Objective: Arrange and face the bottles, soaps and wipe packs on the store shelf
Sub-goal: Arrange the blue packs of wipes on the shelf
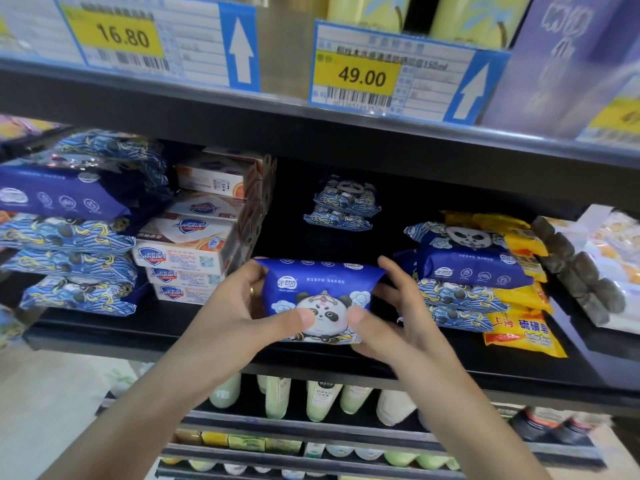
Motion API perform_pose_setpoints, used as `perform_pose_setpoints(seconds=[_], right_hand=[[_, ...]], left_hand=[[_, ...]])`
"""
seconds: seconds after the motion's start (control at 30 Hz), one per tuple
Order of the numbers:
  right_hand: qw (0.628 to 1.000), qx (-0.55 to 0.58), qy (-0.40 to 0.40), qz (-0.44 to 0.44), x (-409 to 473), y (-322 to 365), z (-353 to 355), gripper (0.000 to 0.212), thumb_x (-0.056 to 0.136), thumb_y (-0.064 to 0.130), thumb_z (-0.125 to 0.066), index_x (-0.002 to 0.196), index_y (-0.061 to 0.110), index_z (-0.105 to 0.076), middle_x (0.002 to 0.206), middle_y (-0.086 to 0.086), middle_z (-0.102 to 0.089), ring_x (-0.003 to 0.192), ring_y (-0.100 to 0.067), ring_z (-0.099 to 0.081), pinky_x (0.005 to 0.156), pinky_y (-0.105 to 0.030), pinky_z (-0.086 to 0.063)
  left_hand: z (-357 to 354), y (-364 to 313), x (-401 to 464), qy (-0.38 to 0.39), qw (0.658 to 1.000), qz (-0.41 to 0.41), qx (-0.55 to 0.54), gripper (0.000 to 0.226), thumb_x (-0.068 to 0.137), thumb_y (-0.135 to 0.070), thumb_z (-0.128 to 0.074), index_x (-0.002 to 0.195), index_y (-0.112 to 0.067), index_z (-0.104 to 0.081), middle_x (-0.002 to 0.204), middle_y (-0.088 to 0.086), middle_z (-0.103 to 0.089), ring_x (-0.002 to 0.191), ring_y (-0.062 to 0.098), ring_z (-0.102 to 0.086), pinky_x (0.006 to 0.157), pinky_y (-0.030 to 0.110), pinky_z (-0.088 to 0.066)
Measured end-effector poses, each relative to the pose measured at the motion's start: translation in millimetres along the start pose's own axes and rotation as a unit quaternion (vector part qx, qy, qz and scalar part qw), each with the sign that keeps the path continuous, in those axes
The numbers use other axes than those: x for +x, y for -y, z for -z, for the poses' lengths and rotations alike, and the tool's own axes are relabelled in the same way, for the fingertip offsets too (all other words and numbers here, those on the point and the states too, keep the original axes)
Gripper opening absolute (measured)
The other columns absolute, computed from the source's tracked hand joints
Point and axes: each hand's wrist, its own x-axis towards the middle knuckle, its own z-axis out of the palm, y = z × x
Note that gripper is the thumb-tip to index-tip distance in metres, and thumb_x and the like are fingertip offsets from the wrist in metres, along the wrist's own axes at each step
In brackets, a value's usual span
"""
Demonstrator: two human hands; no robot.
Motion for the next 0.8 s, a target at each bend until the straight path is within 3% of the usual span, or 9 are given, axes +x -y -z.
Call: perform_pose_setpoints(seconds=[0.07,0.17,0.3,0.43,0.6,0.8], right_hand=[[0.996,0.070,0.003,-0.051,5,2,7,0.071,0.062,0.070,-0.078,0.128,0.066,-0.052,0.129,0.022,-0.065,0.116,-0.009,-0.068,0.095,-0.038,-0.059],[0.992,0.093,0.012,-0.088,6,4,12,0.055,0.058,0.075,-0.075,0.111,0.061,-0.067,0.118,0.024,-0.071,0.110,-0.017,-0.073,0.097,-0.045,-0.058],[0.978,0.133,0.071,-0.140,7,11,11,0.057,0.072,0.070,-0.069,0.121,0.041,-0.072,0.126,0.006,-0.072,0.105,-0.033,-0.074,0.086,-0.047,-0.060],[0.970,0.149,0.105,-0.159,9,16,7,0.057,0.079,0.065,-0.065,0.123,0.030,-0.073,0.125,-0.010,-0.072,0.097,-0.035,-0.071,0.074,-0.042,-0.057],[0.963,0.206,0.081,-0.155,11,11,3,0.059,0.078,0.035,-0.080,0.130,0.010,-0.066,0.112,-0.017,-0.073,0.079,-0.027,-0.068,0.068,-0.034,-0.061],[0.959,0.242,0.049,-0.140,11,4,2,0.057,0.075,0.023,-0.080,0.128,0.006,-0.067,0.109,-0.019,-0.073,0.084,-0.026,-0.071,0.077,-0.032,-0.062]], left_hand=[[1,-1,-1,-0.003,1.000,-0.015,0.011,0.060,0.067,-0.019,-0.088,0.121,-0.024,-0.061,0.113,-0.004,-0.078,0.106,0.015,-0.074,0.093,0.032,-0.058],[2,0,-1,-0.021,0.998,-0.046,0.037,0.062,0.067,-0.018,-0.092,0.119,-0.029,-0.061,0.113,-0.004,-0.077,0.105,0.015,-0.073,0.094,0.035,-0.055],[2,-2,-1,-0.029,0.993,-0.103,0.057,0.052,0.070,-0.021,-0.086,0.113,-0.037,-0.062,0.112,-0.001,-0.074,0.106,0.021,-0.070,0.097,0.047,-0.055],[-2,-8,-7,-0.021,0.986,-0.145,0.078,0.050,0.072,-0.019,-0.086,0.114,-0.032,-0.063,0.110,-0.001,-0.070,0.103,0.026,-0.066,0.096,0.060,-0.051],[-3,-2,-11,-0.016,0.984,-0.152,0.087,0.053,0.078,0.008,-0.083,0.113,-0.027,-0.063,0.121,-0.001,-0.071,0.115,0.021,-0.066,0.102,0.052,-0.050],[0,8,-14,-0.025,0.985,-0.136,0.104,0.069,0.079,0.003,-0.083,0.127,-0.041,-0.060,0.133,-0.013,-0.064,0.128,0.010,-0.059,0.110,0.040,-0.044]])
